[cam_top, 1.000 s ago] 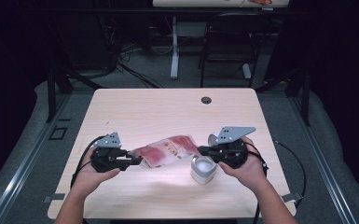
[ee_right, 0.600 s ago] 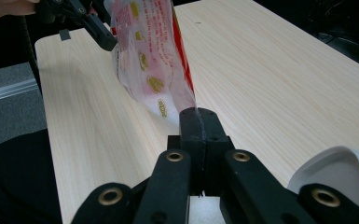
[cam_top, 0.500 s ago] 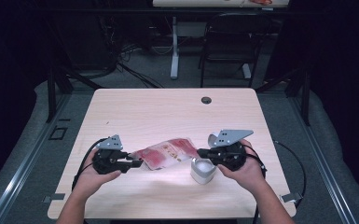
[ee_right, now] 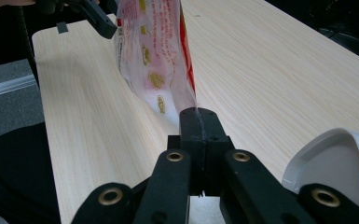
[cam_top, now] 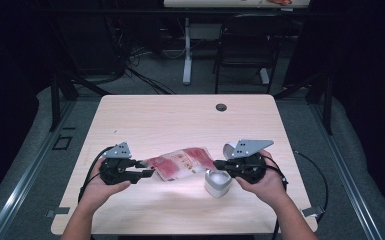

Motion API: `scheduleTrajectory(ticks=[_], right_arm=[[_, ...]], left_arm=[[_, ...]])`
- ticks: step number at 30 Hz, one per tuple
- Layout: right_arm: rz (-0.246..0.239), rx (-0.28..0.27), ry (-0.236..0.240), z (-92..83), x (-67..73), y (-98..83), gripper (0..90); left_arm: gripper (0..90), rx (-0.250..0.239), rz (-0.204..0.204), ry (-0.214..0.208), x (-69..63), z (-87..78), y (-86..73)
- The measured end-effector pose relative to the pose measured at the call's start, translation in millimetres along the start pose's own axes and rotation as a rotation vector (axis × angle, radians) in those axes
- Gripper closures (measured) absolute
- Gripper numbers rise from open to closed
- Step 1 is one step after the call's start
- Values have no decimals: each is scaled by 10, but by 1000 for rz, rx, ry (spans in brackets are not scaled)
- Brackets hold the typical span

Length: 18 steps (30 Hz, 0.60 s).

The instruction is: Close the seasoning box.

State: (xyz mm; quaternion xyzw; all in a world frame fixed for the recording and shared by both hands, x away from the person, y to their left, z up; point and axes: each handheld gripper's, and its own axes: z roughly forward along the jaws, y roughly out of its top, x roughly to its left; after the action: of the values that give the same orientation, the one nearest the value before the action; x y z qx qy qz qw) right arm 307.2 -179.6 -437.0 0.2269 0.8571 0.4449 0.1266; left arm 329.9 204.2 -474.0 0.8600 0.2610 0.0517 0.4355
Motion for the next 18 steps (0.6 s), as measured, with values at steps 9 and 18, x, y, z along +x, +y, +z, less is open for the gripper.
scheduleTrajectory(ticks=[9,18], right_arm=[[-9,5,9,-5,3,3,900],[-9,3,8,-12,-1,-4,900]], left_arm=[[601,-25,1,16,22,-77,13],[632,-24,5,24,34,-98,32]])
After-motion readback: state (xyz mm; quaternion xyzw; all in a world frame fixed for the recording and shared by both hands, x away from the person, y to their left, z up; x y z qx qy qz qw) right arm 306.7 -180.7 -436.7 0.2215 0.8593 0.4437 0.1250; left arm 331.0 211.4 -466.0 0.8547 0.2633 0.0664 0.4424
